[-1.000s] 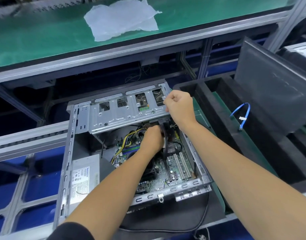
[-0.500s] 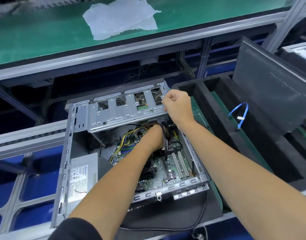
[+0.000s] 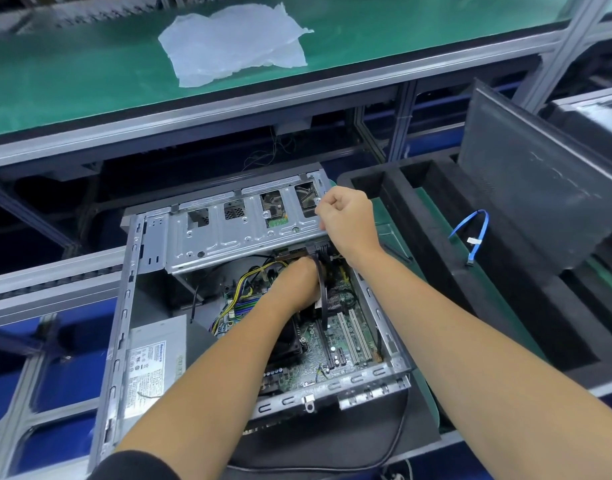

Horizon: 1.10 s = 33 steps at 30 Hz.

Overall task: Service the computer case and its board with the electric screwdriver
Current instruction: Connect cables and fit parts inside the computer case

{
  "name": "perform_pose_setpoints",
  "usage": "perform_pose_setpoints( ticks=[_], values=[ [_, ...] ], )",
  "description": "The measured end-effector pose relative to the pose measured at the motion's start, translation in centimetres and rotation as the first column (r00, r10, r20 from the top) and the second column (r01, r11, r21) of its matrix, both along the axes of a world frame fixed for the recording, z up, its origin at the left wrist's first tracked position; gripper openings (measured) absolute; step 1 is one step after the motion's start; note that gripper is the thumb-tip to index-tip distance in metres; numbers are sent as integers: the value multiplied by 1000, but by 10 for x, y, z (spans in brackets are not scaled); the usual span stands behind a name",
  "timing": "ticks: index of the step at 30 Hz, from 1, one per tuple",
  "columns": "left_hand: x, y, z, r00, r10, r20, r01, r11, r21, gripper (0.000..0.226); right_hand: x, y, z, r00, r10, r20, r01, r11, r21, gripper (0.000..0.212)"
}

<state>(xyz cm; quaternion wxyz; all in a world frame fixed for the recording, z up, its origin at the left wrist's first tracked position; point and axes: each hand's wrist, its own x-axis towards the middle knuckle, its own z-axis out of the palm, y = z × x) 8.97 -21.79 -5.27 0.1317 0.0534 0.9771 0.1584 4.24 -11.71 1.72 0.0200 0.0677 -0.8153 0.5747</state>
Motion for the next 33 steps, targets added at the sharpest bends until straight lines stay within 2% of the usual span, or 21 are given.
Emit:
perform_pose_setpoints(
  ticks=[4, 7, 11, 13, 15, 20, 24, 30, 33],
  values=[
    [-1, 0, -2, 1000, -27, -12, 26, 999, -39, 19, -2, 1, 0, 1000, 4, 4, -4, 1000, -11, 14],
    [-1, 3, 1, 998, -56, -28, 53, 993, -104, 34, -2, 0, 0, 1000, 11, -1, -11, 1000, -12, 14],
    [-3, 6, 2, 999, -31, 11, 32, 989, -146, 6, -1, 1, 0, 1000, 10, -3, -10, 1000, -7, 15],
    [-6, 6, 1, 999, -26, 30, 30, 986, -163, 22, 0, 1, 0, 1000, 13, -5, -13, 1000, -5, 15],
    [-8, 5, 0, 999, -7, 39, 12, 989, -146, 32, 1, 1, 0, 1000, 15, -4, -15, 1000, -2, 15],
    [-6, 7, -2, 1000, -16, 17, 18, 991, -134, 9, 0, -1, -1, 1000, 22, -1, -22, 1000, 8, 15],
    [-1, 1, -6, 999, -10, -43, 5, 994, -111, 9, 0, -1, -1, 1000, 24, 7, -24, 1000, 9, 16],
    [2, -7, -8, 996, -52, -79, 47, 997, -64, 34, -1, 0, -2, 1000, 17, 16, -17, 1000, 7, 16],
    [-5, -9, -9, 999, -53, 3, 53, 999, -4, 18, -1, 0, -2, 1000, 22, 13, -22, 1000, -1, 20]
  ],
)
